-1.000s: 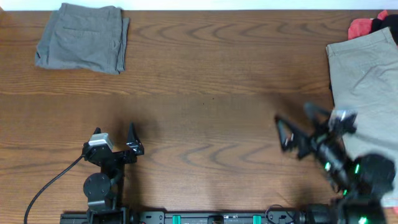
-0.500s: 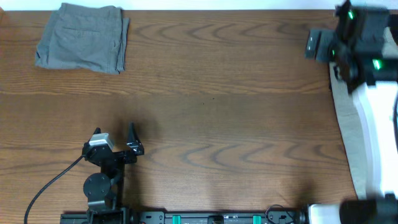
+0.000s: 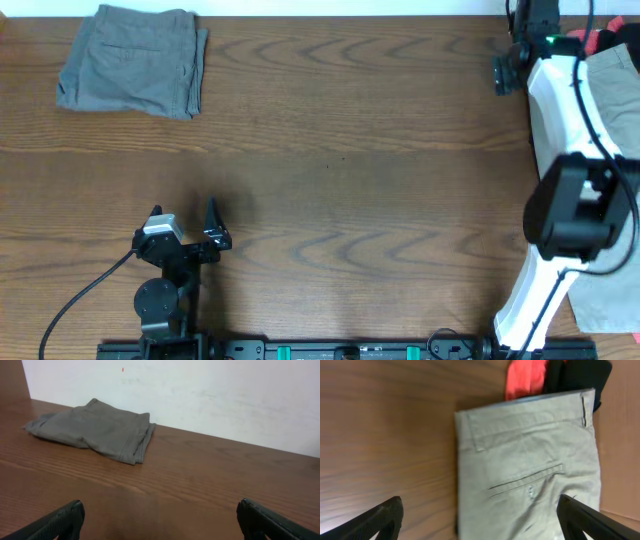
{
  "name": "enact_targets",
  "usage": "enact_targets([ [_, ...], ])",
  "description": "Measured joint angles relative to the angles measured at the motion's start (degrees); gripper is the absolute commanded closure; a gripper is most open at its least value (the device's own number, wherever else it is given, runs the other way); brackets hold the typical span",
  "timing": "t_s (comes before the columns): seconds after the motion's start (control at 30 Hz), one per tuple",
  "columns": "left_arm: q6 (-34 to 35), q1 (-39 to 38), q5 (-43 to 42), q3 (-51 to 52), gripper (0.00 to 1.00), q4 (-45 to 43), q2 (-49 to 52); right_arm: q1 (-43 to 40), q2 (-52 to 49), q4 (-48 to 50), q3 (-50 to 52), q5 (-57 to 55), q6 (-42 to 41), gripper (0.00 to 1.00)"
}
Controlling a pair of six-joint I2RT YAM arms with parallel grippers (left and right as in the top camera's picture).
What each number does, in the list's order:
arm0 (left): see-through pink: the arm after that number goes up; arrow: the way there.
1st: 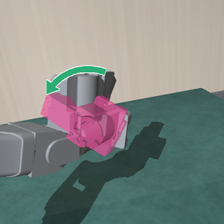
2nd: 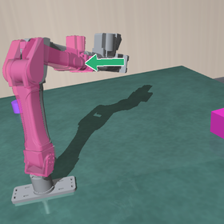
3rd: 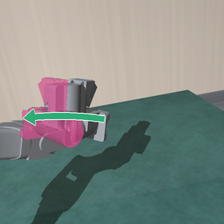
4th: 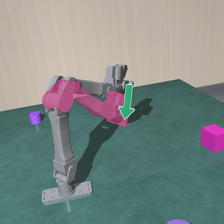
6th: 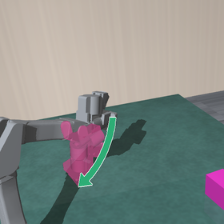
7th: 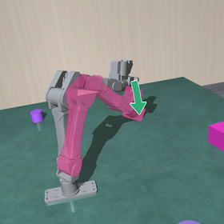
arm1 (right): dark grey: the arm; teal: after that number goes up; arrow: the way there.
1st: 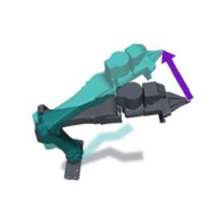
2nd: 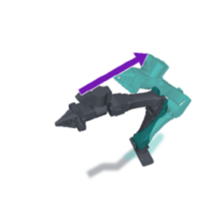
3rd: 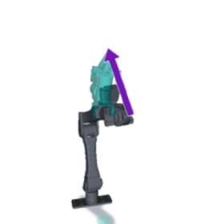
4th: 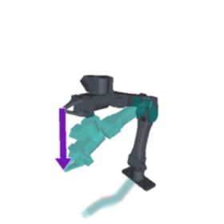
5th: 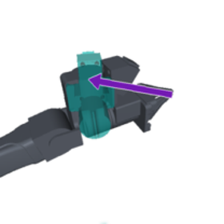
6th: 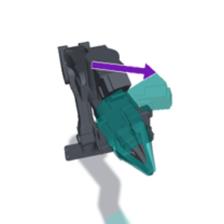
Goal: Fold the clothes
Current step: 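Reach the right gripper to the khaki pants on the right stack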
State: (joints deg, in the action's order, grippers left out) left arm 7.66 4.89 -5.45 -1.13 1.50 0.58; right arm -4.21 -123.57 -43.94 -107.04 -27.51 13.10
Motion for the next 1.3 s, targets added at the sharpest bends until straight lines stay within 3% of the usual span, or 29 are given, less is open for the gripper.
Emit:
enact_targets([
  [0.37, 0.0, 0.0, 0.02, 0.0, 0.02, 0.0, 0.0, -1.57, -10.21, 6.38, -1.14, -7.98, 7.67, 0.04],
  [0.5, 0.0, 0.0, 0.0, 0.0, 0.02, 0.0, 0.0, -1.68, -12.87, 8.66, -1.22, -9.33, 8.96, 0.1],
  [0.77, -0.02, 0.0, 0.0, 0.0, 0.02, 0.0, 0.0, -1.77, -15.41, 11.28, -1.7, -11.56, 9.92, 0.11],
  [0.97, 0.0, 0.0, 0.0, 0.0, 0.02, 0.0, 0.0, -4.02, -16.11, 11.85, -2.01, -11.61, 10.27, 0.26],
  [1.13, 0.0, 0.0, 0.02, 0.0, 0.02, 0.0, 0.0, -5.07, -16.33, 12.0, -2.08, -9.05, 8.68, 0.45],
  [1.3, 0.0, 0.0, 0.02, 0.0, 0.02, 0.0, 0.0, -5.05, -16.44, 12.09, -2.08, -8.04, 5.07, 0.48],
])
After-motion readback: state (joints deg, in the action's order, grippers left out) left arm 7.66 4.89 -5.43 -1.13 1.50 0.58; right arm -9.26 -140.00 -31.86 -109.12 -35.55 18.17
